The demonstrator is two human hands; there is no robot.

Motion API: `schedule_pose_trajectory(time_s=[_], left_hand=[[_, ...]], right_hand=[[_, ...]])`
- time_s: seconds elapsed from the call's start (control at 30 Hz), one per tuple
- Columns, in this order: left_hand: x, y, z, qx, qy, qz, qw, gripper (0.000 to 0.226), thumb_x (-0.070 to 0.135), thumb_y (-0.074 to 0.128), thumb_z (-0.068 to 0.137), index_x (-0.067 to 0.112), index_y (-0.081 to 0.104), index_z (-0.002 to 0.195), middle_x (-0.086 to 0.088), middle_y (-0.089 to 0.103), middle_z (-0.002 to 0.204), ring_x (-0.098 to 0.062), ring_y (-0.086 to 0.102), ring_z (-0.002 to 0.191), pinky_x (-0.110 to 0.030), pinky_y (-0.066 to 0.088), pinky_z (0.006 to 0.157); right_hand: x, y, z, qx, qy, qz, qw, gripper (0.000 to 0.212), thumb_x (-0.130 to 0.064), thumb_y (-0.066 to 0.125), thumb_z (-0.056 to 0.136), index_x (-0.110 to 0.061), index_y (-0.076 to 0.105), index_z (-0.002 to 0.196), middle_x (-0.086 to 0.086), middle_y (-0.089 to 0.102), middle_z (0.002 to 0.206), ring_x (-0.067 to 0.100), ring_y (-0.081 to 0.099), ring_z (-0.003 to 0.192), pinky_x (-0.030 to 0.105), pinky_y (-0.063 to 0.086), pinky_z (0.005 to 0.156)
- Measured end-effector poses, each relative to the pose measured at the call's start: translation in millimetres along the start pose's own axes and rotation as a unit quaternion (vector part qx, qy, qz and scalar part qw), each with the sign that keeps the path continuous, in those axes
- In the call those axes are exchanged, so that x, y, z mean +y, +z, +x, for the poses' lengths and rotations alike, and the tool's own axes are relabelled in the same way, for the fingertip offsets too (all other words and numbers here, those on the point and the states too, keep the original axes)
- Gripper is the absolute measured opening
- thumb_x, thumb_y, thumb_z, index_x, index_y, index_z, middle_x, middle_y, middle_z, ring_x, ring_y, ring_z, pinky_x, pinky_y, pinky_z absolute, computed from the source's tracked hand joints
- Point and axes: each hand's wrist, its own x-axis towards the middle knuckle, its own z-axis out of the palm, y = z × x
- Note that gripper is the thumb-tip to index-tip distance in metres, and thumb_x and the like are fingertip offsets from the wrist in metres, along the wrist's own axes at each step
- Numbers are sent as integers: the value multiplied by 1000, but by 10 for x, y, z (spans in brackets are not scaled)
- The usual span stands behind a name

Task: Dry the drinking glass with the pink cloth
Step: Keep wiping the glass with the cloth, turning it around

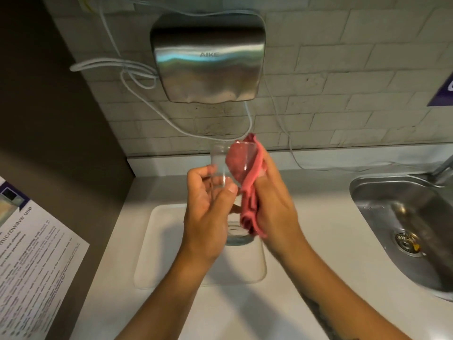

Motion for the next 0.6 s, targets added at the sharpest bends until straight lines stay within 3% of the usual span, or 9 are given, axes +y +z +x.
schedule_pose_trajectory(time_s=[0.07, 0.13, 0.17, 0.27, 0.37, 0.43, 0.53, 0.6], left_hand=[[27, -79, 113, 26, 9, 9, 1000, 45, 46, 69, 79, 31, 52, 118, -6, 69, 106, -19, 74, 90, -37, 63, 73], [48, -137, 173, 18, 12, 27, 999, 46, 46, 70, 82, 32, 51, 122, -5, 68, 108, -23, 77, 95, -41, 65, 76], [43, -144, 166, 7, 11, 39, 999, 48, 48, 70, 82, 32, 50, 123, -5, 69, 109, -27, 78, 98, -45, 66, 78], [-5, -77, 60, -15, -1, 58, 998, 50, 54, 68, 80, 34, 50, 122, -2, 74, 109, -28, 78, 101, -54, 66, 87], [-37, -20, 59, -9, -12, 39, 999, 52, 54, 67, 77, 34, 50, 122, -3, 74, 106, -17, 77, 94, -44, 64, 83], [-28, -30, 133, 2, -8, 29, 1000, 53, 50, 67, 78, 29, 50, 123, -20, 70, 113, -25, 76, 95, -43, 62, 81], [-8, -60, 222, 18, -10, -5, 1000, 53, 48, 68, 77, 27, 51, 122, -20, 69, 117, -35, 77, 102, -47, 65, 81], [-49, -39, 197, 11, -14, -13, 1000, 52, 48, 68, 77, 28, 51, 121, -17, 69, 117, -29, 77, 102, -42, 65, 78]], right_hand=[[98, 147, -283, -15, -8, -33, 999, 59, -22, 40, 114, -30, 26, 171, -30, 60, 156, -14, 66, 126, 12, 55, 106], [185, 235, -461, -28, -30, -62, 997, 65, -27, 37, 112, -30, 16, 173, -19, 39, 175, -7, 45, 156, 28, 40, 130], [194, 232, -442, -23, -30, -62, 997, 65, -28, 37, 112, -29, 18, 174, -17, 44, 172, -6, 46, 156, 31, 40, 131], [163, 132, -144, 15, -15, -19, 1000, 60, -33, 38, 110, -29, 35, 170, -10, 70, 146, 5, 70, 133, 35, 59, 114], [117, 42, 89, 33, -40, -19, 998, 58, -29, 38, 110, -28, 38, 168, -1, 68, 149, 10, 71, 129, 40, 58, 112], [175, 81, -35, 16, -37, -42, 998, 58, -28, 39, 112, -32, 33, 170, -9, 60, 157, 7, 62, 143, 39, 51, 121], [311, 177, -332, 6, -48, -96, 994, 63, -26, 38, 112, -28, 21, 173, -16, 44, 171, 0, 44, 158, 37, 38, 133], [294, 154, -280, 12, -33, -59, 998, 61, -28, 38, 111, -31, 29, 171, -13, 59, 159, -1, 62, 142, 43, 53, 120]])
